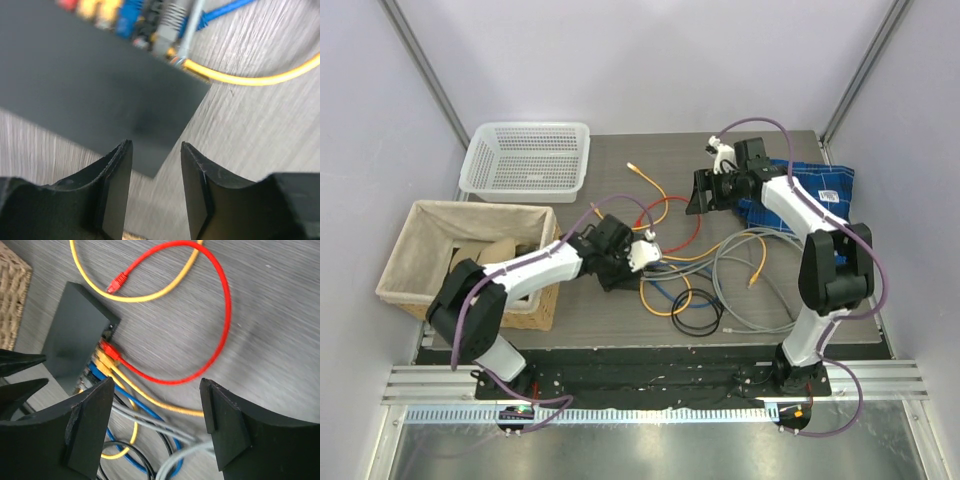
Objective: Pull the plug from the switch port
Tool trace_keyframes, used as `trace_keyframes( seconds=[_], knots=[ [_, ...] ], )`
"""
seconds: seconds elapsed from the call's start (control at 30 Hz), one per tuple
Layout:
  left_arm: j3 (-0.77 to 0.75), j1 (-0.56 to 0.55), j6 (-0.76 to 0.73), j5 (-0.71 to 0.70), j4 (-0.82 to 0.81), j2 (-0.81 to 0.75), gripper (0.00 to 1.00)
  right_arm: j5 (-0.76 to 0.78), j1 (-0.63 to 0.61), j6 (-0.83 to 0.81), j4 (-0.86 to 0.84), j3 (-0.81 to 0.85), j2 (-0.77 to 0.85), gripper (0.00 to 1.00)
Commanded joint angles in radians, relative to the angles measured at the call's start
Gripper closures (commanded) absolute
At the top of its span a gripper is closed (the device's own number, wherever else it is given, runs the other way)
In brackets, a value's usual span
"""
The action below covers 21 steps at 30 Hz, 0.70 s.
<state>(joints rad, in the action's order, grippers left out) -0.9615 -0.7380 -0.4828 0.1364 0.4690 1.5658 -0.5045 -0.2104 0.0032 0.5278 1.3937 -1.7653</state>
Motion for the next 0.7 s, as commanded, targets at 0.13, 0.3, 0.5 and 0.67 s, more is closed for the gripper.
trace_keyframes(
  seconds=[0.13,0.3,0.5,0.67],
  knots=[
    [-0.276,0.126,0.269,0.151,0.168,-0.014,0.49,-0.268,-0.073,0.037,-0.017,0.215,-0.239,0.31],
    [-0.364,0.232,0.505,0.144,0.198,0.123,0.55,-0.333,-0.115,0.112,-0.048,0.286,-0.347,0.39],
    [-0.368,0.301,0.627,0.279,0.143,0.201,0.64,-0.347,-0.171,0.049,-0.006,0.238,-0.367,0.4],
    [-0.373,0.301,0.681,0.224,0.123,0.298,0.56,-0.335,-0.185,0.043,0.005,0.264,-0.419,0.41]
  ],
)
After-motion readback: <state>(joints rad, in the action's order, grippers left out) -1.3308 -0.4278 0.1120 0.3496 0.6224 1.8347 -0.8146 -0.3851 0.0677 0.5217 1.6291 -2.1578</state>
